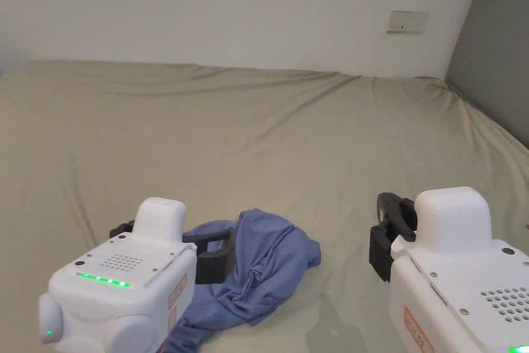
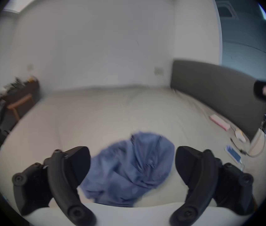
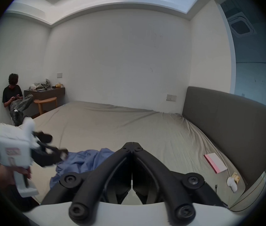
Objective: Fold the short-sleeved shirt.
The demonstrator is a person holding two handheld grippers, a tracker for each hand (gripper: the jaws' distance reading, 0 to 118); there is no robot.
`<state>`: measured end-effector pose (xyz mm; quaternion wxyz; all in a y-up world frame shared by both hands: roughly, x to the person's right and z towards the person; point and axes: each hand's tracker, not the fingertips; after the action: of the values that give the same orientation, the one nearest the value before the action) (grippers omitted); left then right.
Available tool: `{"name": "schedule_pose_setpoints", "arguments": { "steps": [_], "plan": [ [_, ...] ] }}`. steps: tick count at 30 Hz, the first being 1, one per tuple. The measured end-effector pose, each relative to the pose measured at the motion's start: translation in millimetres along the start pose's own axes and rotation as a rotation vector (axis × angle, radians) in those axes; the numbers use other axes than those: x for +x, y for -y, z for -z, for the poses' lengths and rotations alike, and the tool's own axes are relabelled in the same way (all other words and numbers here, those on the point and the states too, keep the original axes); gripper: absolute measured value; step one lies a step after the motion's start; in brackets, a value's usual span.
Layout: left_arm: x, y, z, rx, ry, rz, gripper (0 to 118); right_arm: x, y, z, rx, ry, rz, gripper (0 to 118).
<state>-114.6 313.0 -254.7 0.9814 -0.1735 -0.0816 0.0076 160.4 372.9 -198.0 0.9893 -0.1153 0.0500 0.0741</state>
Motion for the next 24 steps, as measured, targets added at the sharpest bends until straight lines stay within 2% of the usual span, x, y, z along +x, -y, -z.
{"name": "schedule_pose_setpoints", "arguments": {
  "steps": [3, 4, 6, 7, 8, 9, 10, 12, 13, 18, 21, 24],
  "plan": [
    [-5.2, -28.5, -56.5, 0.154, -0.114, 0.059, 96, -15.3, -16.5, -11.4, 0.048, -0.021, -0.031, 1],
    [-4.3, -35.3, -72.3, 0.196, -0.142, 0.071, 90, -21.3, -21.3, -14.8, 0.064, -0.029, -0.044, 1],
    [-2.6, -43.9, -100.9, 0.294, -0.203, 0.085, 69, -32.9, -27.6, -20.5, 0.091, -0.041, -0.067, 1],
    [-0.6, -47.0, -113.1, 0.325, -0.239, 0.100, 48, -39.0, -30.7, -23.8, 0.104, -0.049, -0.076, 1],
    [1.6, -48.4, -119.7, 0.347, -0.268, 0.115, 48, -44.2, -32.8, -26.6, 0.112, -0.056, -0.082, 1],
    [3.1, -49.6, -127.3, 0.362, -0.287, 0.129, 43, -50.1, -34.4, -28.9, 0.124, -0.068, -0.088, 1],
    [4.3, -49.9, -133.7, 0.371, -0.305, 0.142, 33, -56.1, -36.2, -31.9, 0.133, -0.075, -0.094, 1],
    [3.6, -49.0, -138.3, 0.370, -0.297, 0.130, 4, -65.9, -37.8, -37.3, 0.153, -0.075, -0.106, 1],
    [2.9, -47.9, -141.9, 0.374, -0.299, 0.118, 0, -70.0, -38.4, -39.9, 0.165, -0.075, -0.112, 1],
    [-0.4, -32.9, -153.3, 0.350, -0.326, 0.055, 0, -81.8, -38.9, -50.2, 0.199, -0.079, -0.113, 1],
    [-1.9, -32.1, -145.8, 0.320, -0.352, 0.108, 0, -83.6, -39.1, -50.7, 0.207, -0.087, -0.116, 1],
    [-6.5, -35.7, -143.1, 0.327, -0.353, 0.095, 0, -84.0, -38.2, -46.2, 0.200, -0.089, -0.117, 1]
  ]
}}
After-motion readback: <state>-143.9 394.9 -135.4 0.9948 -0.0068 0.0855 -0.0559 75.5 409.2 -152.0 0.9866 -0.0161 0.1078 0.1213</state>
